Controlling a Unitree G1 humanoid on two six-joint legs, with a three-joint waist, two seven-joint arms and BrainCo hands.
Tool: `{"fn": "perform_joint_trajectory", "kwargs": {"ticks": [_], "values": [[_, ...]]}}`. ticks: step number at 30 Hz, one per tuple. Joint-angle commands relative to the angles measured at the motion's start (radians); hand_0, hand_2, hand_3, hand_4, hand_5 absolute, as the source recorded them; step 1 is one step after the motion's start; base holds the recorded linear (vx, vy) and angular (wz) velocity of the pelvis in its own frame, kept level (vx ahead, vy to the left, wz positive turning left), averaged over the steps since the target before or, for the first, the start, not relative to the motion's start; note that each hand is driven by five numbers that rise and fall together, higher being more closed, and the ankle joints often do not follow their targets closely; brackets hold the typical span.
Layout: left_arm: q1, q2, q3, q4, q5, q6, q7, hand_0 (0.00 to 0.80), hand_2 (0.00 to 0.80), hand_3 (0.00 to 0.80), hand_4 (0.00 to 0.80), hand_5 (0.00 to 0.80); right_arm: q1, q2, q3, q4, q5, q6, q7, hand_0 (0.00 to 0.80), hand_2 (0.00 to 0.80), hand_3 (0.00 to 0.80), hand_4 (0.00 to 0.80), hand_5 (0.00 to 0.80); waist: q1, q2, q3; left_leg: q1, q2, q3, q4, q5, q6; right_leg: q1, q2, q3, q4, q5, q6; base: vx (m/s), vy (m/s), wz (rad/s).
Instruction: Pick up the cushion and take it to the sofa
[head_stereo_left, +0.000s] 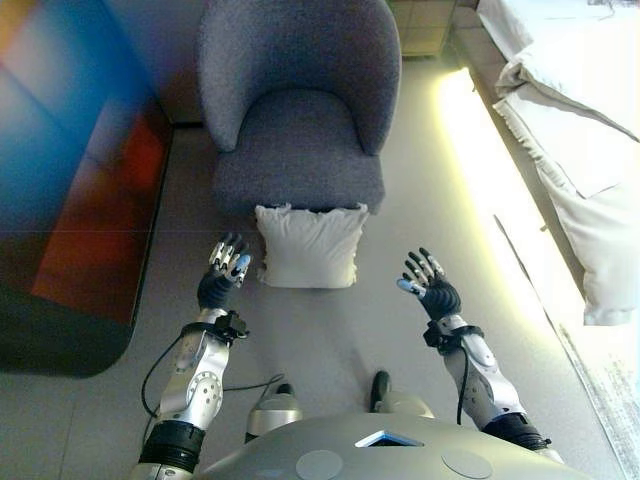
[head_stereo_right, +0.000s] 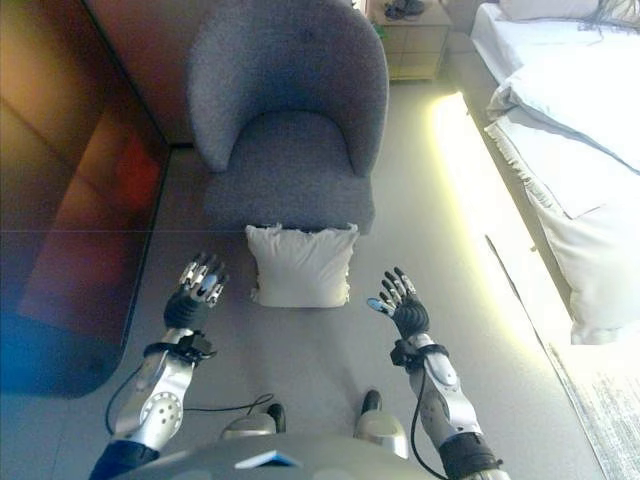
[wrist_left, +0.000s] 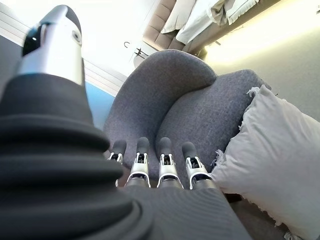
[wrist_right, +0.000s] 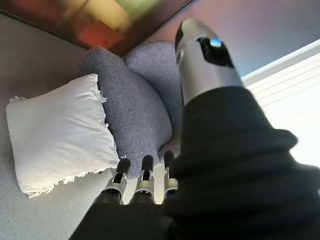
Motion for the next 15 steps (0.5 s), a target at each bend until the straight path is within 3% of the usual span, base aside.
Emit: {"fn": "perform_joint_trajectory", "kwargs": {"ticks": [1, 15], "values": [[-0.033, 0.019, -0.001, -0.027, 0.020, -0.051, -0.012, 0.000, 0.000, 0.000, 0.000, 0.000, -0.036, -0.003, -0.007, -0.062, -0.008, -0.037, 0.005, 0.000, 0.000, 0.000, 0.000, 0.000, -0.022, -0.008, 0.017, -0.050, -0.028, 0.035, 0.037, -0.024, 0.043, 0.045, 0.018, -0.020, 0.043, -0.102, 0.011, 0.000, 0.000, 0.00], [-0.040, 0.014, -0.002, -0.029, 0.019, -0.076, -0.005, 0.000, 0.000, 0.000, 0.000, 0.000, -0.045, -0.002, 0.000, -0.062, -0.019, -0.047, 0.007, 0.000, 0.000, 0.000, 0.000, 0.000, -0.019, -0.010, 0.026, -0.047, -0.027, 0.031, 0.025, -0.019, 0.041, 0.044, 0.024, -0.020, 0.035, -0.098, 0.009, -0.007, -0.002, 0.00]]}}
